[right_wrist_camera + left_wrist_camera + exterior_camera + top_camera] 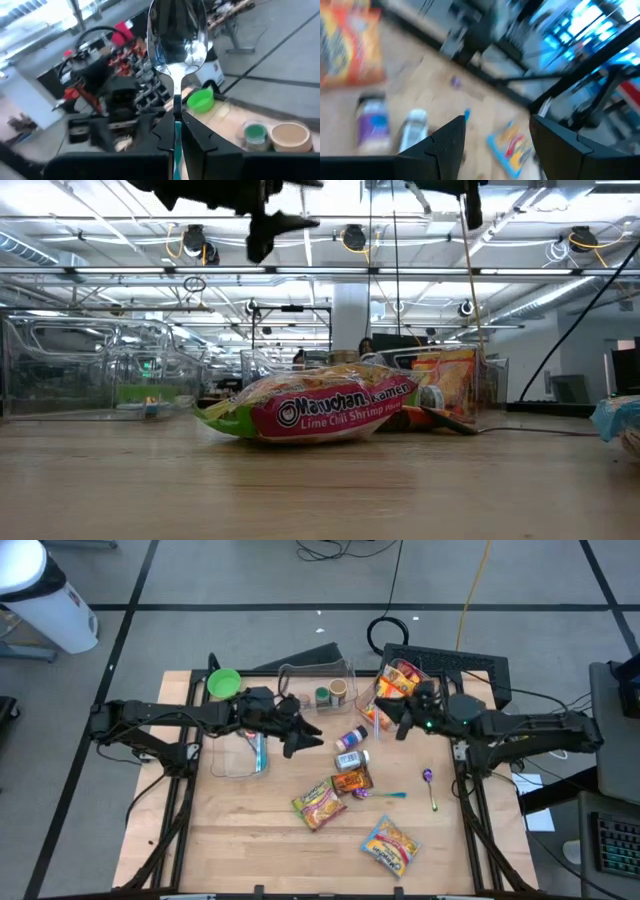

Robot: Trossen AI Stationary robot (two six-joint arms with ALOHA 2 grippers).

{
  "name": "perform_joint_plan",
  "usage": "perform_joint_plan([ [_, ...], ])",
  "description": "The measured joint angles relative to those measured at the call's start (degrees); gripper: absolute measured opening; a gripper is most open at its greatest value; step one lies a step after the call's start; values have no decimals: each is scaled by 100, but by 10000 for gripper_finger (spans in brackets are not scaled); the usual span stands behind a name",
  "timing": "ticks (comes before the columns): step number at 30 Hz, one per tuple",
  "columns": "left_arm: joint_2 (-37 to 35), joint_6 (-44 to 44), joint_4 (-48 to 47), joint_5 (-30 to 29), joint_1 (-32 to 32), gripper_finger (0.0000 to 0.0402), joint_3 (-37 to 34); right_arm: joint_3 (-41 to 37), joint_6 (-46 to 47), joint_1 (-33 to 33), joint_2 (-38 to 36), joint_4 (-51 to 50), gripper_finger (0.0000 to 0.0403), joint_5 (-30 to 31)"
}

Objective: Pick & Place Food Item
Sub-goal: Put the white patterned spoon into the left transparent bin

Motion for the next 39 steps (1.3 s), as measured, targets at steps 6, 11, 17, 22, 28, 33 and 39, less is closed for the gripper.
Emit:
perform_joint_plan([
  [6,1,349,775,-635,-180,230,40,-7,-8,-90,793,912,2,9],
  [11,71,409,597,-1030,-208,230,335,-7,27,-88,1720,2462,2,-7],
  [17,219,636,-342,-1511,-208,230,715,-7,362,-83,2424,3693,2,-63],
  [22,301,903,-725,-1829,-229,230,967,62,421,-68,2591,3817,2,-175],
  [28,422,1137,-732,-1998,-229,230,1132,338,149,-71,2652,3732,2,-175],
  [33,549,1106,-436,-1920,-232,230,1143,457,25,-73,2652,3568,2,-180],
  [39,605,1059,-379,-2057,-245,205,1187,457,46,-73,2652,3540,2,-180],
])
